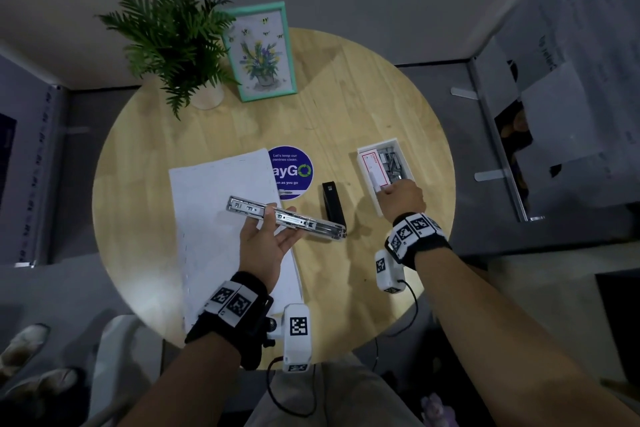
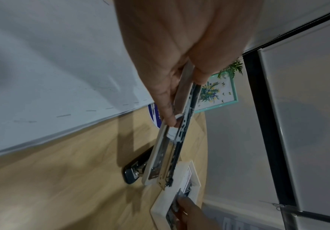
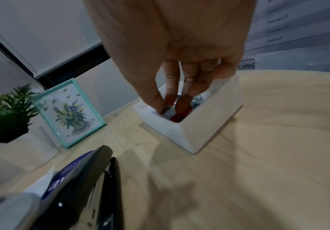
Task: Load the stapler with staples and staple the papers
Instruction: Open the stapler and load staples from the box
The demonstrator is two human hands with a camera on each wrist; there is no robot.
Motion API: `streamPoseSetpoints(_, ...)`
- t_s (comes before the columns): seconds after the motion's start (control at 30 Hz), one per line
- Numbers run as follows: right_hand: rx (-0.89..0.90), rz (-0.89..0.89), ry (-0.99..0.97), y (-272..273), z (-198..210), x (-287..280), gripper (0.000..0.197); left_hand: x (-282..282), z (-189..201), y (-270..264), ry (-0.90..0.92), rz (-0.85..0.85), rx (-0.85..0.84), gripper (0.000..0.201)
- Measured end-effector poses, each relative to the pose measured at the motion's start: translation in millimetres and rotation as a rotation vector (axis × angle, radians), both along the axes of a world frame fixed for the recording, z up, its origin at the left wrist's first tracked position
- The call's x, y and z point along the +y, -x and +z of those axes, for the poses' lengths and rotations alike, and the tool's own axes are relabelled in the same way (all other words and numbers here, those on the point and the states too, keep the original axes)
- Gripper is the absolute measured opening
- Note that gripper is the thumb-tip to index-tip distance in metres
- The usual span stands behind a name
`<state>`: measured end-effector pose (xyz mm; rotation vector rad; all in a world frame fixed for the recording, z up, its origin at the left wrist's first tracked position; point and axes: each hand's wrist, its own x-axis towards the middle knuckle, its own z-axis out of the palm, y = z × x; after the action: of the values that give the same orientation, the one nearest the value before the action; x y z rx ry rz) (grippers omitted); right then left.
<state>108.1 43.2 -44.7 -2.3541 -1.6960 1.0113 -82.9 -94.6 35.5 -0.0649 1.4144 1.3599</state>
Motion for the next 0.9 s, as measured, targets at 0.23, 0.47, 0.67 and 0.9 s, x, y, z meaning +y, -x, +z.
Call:
streamPoseSetpoints(0.23, 0.578, -0.184, -0.092, -14, 36, -6, 0.015, 3, 12, 8, -0.077, 0.0, -0.035, 0.021)
streamPoseSetpoints(0.47, 0.941, 0.025, -0.09, 3, 93, -44, 0.011, 2, 25, 16, -0.147, 0.032, -0.09, 0.021)
streamPoseSetpoints(0.67, 0.992, 0.13, -0.166, 22, 103, -63, 0.024, 0, 36, 14, -0.18, 0.032, -0.141, 0.021)
streamPoseSetpoints(0.9, 0.976, 0.246, -0.383, 34, 104, -73, 0.018, -3, 44, 15, -0.191, 0.04, -0.193, 0.023)
